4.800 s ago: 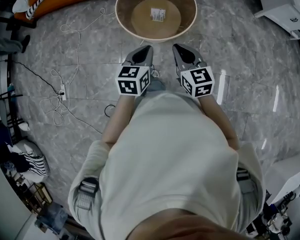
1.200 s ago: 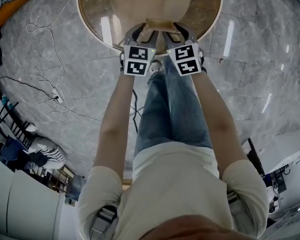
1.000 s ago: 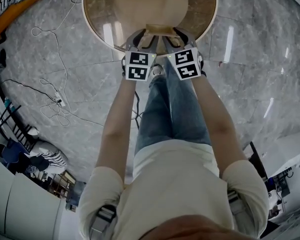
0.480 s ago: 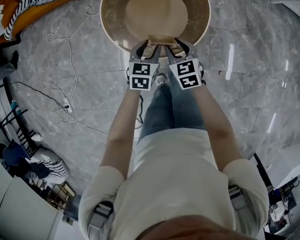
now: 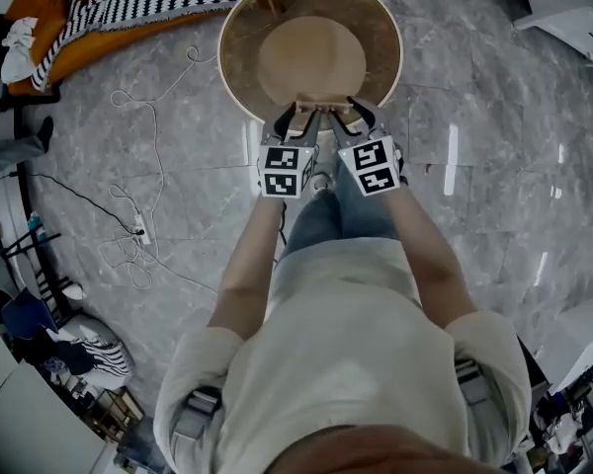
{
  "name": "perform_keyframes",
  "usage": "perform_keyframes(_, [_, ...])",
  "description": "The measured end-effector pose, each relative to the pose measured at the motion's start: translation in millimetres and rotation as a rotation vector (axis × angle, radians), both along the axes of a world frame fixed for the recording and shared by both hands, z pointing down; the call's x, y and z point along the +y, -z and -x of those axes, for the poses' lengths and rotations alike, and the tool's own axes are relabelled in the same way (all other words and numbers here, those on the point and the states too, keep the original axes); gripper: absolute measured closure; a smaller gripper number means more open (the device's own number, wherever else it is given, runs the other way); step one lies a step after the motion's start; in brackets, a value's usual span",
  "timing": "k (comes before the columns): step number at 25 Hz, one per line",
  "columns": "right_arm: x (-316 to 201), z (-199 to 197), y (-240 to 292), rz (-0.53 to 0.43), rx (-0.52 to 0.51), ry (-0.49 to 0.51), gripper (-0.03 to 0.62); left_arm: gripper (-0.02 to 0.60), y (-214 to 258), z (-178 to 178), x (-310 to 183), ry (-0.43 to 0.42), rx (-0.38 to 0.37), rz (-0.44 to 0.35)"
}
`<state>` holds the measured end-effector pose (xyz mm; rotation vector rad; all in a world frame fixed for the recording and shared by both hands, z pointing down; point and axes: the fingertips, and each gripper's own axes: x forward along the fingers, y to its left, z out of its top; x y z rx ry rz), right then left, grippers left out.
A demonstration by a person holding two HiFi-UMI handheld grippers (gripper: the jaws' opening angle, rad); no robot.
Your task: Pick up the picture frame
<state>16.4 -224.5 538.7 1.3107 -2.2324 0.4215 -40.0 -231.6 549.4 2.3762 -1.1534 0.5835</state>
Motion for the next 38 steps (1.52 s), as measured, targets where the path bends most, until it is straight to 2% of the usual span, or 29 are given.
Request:
perform_keyframes(9, [34.1, -1.8, 55.4, -0.049, 0.015, 0.007, 0.422, 0.403, 53.8, -1.7, 32.4, -0.017, 0.022, -0.041])
perform_keyframes(18, [61.6, 1.2, 90.1, -0.079, -0.024, 0.015, 0.424, 0.403, 87.9, 2.3, 59.5, -0.015, 0.028, -0.042])
perform_keyframes(29, [77.6, 11.7, 123.4, -0.156, -0.038, 0.056, 0.427, 0.405, 120.9, 15.1, 75.9, -0.011, 0.032, -0.089])
perform_keyframes(38, [83.4, 17.5, 125.9, -0.164, -0.03, 0.066, 0.436, 0.407, 123.0, 21.6, 80.7, -0.014, 0.032, -0.092])
